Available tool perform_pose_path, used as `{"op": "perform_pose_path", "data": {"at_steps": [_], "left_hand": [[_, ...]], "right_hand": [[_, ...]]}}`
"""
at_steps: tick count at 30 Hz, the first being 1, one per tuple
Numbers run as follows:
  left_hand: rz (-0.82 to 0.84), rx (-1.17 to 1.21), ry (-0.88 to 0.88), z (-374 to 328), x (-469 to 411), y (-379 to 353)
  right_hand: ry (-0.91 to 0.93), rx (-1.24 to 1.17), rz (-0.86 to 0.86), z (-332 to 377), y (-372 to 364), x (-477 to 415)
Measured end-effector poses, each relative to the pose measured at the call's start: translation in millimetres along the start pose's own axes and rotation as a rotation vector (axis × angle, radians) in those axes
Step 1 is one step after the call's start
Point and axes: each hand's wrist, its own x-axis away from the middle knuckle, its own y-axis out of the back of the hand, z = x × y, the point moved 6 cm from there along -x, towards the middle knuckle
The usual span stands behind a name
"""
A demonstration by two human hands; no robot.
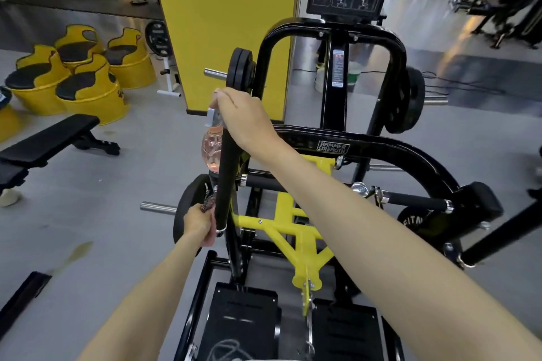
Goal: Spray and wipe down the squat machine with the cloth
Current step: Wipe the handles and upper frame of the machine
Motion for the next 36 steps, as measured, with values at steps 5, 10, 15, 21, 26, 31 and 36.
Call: {"op": "perform_pose_path", "data": {"at_steps": [5, 10, 15, 21, 26, 31, 36], "left_hand": [[-0.055, 0.147, 0.283, 28.5, -0.7, 2.3], [-0.091, 0.419, 0.399, 32.5, 18.0, 0.0], [-0.020, 0.502, 0.439, 61.6, -34.8, -24.0], [0.082, 0.410, 0.425, -10.4, 40.5, 0.5], [0.144, 0.442, 0.253, -61.8, 66.8, 16.5], [0.170, 0.491, 0.114, -121.8, 104.3, 31.1], [0.141, 0.546, -0.071, -170.4, 133.3, 50.0]], "right_hand": [[-0.009, -0.006, -0.004, -1.7, -1.3, -1.6], [-0.006, -0.007, -0.009, -1.8, -0.4, -0.2], [-0.005, -0.015, 0.017, 3.1, 0.7, 0.6], [-0.002, -0.053, 0.049, 5.1, 2.3, 3.0], [0.006, -0.003, 0.092, 4.6, 0.8, 1.8], [-0.004, 0.112, 0.115, 3.6, -1.6, -0.9], [-0.111, 0.070, 0.191, 0.5, -8.1, -3.0]]}}
